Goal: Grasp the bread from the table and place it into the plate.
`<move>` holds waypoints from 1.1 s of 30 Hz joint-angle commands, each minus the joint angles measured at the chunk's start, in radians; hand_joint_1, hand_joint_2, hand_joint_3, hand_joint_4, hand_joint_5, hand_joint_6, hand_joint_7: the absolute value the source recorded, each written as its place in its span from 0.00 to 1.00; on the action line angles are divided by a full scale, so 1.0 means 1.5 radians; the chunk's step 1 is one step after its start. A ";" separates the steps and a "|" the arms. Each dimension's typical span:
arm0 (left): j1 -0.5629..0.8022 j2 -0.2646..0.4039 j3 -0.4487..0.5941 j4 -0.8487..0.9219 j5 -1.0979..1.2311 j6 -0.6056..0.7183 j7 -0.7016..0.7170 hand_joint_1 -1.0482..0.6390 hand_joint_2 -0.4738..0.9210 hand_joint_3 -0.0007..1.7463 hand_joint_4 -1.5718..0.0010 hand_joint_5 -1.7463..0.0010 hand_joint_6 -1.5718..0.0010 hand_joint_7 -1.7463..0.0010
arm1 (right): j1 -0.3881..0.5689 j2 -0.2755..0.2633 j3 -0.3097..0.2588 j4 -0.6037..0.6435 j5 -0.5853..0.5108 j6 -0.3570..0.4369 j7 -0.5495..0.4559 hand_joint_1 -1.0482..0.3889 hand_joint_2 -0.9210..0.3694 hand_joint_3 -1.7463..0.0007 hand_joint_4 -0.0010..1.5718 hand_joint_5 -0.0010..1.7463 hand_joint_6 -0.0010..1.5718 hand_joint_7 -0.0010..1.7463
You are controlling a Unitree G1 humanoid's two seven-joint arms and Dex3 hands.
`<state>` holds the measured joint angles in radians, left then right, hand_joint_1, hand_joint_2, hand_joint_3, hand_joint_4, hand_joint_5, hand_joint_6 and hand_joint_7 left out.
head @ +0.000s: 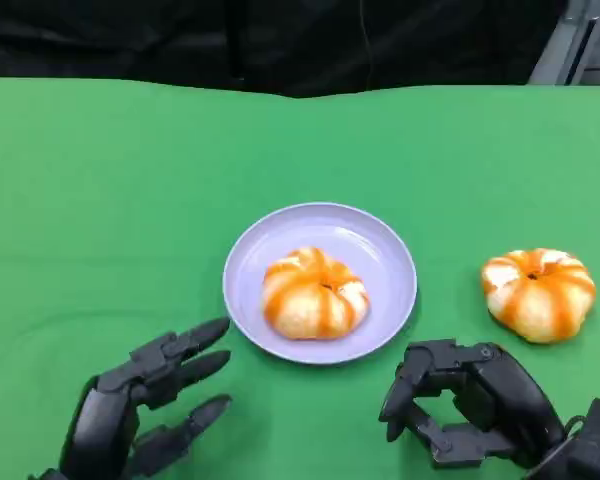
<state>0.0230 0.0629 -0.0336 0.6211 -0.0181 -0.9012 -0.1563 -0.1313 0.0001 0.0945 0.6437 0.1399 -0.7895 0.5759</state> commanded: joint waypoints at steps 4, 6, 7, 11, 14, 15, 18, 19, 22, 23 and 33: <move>-0.016 0.020 0.014 0.046 0.038 -0.040 0.013 0.66 1.00 0.11 0.45 0.98 0.49 0.98 | 0.004 -0.006 -0.004 -0.007 0.006 0.002 -0.002 0.81 0.25 0.39 0.57 0.77 0.58 0.61; -0.019 0.022 0.016 0.056 0.045 -0.045 0.017 0.66 1.00 0.11 0.43 0.98 0.47 0.97 | 0.004 -0.006 -0.004 -0.008 0.005 0.003 -0.003 0.81 0.25 0.39 0.57 0.77 0.58 0.61; -0.022 0.024 0.017 0.062 0.050 -0.047 0.020 0.66 1.00 0.11 0.42 0.98 0.45 0.97 | 0.004 -0.006 -0.005 -0.008 0.007 0.002 -0.002 0.82 0.25 0.38 0.57 0.77 0.59 0.61; -0.036 0.026 0.019 0.086 0.064 -0.068 0.028 0.65 1.00 0.12 0.37 0.97 0.38 0.96 | 0.004 -0.005 -0.005 -0.009 0.012 0.005 0.003 0.82 0.24 0.38 0.57 0.77 0.59 0.61; -0.042 0.028 0.015 0.091 0.070 -0.083 0.024 0.64 1.00 0.16 0.28 0.94 0.28 0.93 | 0.004 -0.006 -0.004 -0.009 0.010 0.003 0.000 0.82 0.24 0.39 0.57 0.77 0.58 0.61; -0.044 0.030 0.013 0.093 0.072 -0.090 0.022 0.64 1.00 0.16 0.27 0.93 0.26 0.93 | 0.004 -0.006 -0.004 -0.009 0.010 0.003 0.000 0.82 0.24 0.39 0.57 0.77 0.58 0.61; -0.048 0.033 0.010 0.095 0.085 -0.102 0.025 0.61 1.00 0.17 0.18 0.89 0.19 0.91 | 0.004 -0.006 -0.003 -0.006 0.009 0.001 0.001 0.82 0.24 0.39 0.57 0.77 0.59 0.61; -0.050 0.032 0.010 0.096 0.088 -0.103 0.027 0.60 1.00 0.17 0.17 0.88 0.18 0.90 | 0.003 -0.007 -0.003 -0.005 0.008 0.000 0.001 0.82 0.24 0.39 0.57 0.77 0.59 0.61; -0.055 0.030 0.010 0.101 0.105 -0.108 0.040 0.58 1.00 0.17 0.30 0.61 0.23 0.78 | 0.002 -0.008 -0.004 -0.001 0.006 -0.003 0.000 0.81 0.25 0.39 0.57 0.77 0.59 0.61; -0.056 0.030 0.010 0.103 0.111 -0.110 0.045 0.57 1.00 0.18 0.36 0.49 0.28 0.67 | 0.003 -0.008 -0.004 0.000 0.006 -0.003 0.000 0.81 0.25 0.39 0.57 0.77 0.59 0.61; -0.058 0.030 -0.001 0.097 0.165 -0.098 0.089 0.57 0.97 0.31 0.50 0.16 0.48 0.32 | 0.002 -0.008 -0.005 0.002 0.008 -0.001 0.002 0.80 0.25 0.40 0.57 0.76 0.59 0.59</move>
<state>-0.0543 0.0901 -0.0321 0.7673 0.2120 -1.0502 -0.0482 -0.1311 0.0001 0.0938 0.6444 0.1465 -0.7893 0.5759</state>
